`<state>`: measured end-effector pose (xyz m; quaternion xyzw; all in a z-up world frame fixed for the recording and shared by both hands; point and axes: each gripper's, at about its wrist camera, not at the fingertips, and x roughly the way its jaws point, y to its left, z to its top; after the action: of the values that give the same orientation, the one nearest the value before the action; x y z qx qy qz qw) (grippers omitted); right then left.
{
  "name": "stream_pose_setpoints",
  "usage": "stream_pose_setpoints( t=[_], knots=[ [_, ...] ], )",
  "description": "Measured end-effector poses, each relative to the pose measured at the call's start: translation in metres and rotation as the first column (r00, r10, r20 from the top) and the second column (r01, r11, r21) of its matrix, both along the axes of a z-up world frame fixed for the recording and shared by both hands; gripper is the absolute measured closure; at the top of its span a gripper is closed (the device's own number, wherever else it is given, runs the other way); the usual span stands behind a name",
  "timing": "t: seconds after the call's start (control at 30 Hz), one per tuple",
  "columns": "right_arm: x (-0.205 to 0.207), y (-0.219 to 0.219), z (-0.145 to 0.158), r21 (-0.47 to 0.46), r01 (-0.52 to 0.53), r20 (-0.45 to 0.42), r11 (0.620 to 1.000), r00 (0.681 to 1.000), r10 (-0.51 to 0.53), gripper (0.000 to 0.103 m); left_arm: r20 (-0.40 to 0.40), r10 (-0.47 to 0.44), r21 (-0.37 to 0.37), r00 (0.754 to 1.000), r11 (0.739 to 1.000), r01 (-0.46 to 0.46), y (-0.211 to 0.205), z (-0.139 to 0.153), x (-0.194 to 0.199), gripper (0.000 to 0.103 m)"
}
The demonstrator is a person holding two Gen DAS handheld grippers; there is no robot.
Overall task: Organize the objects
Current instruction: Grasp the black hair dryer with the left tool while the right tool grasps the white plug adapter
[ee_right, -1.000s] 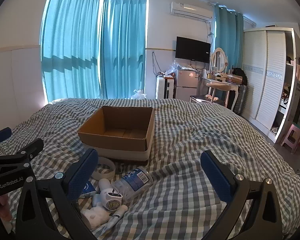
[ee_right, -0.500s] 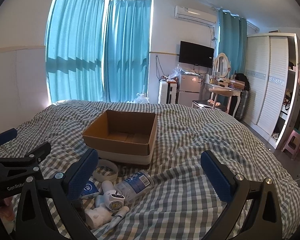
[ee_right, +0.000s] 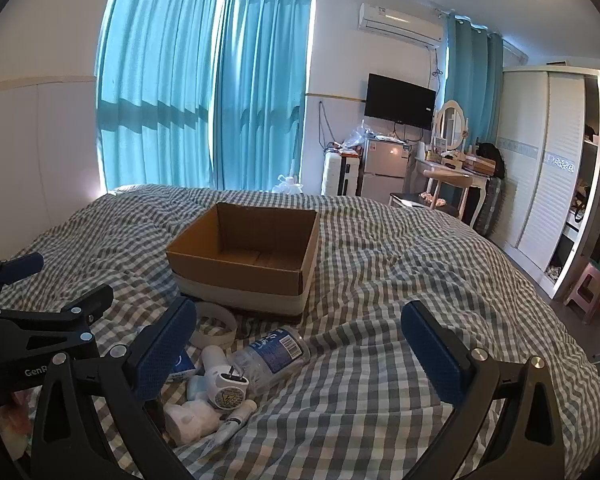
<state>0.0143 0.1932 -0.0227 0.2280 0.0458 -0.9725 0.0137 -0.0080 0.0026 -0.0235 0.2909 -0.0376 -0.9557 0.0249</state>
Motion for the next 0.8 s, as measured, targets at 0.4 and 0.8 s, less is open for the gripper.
stream_pose_setpoints(
  t=[0.4,0.8],
  knots=[
    [-0.017,0.009,-0.034,-0.010,0.013,0.098,1.000,0.995,-0.012,0.000,0.174,-0.023,-0.015,0.984,1.000,0.026,0.002,-0.053,-0.011,0.000],
    [-0.022,0.007,-0.061,-0.007,-0.001,0.168,1.000,0.986,0.002,0.000,0.285,-0.186,0.038,0.940,0.982,0.183,0.036,-0.091,-0.002,0.001]
  ],
)
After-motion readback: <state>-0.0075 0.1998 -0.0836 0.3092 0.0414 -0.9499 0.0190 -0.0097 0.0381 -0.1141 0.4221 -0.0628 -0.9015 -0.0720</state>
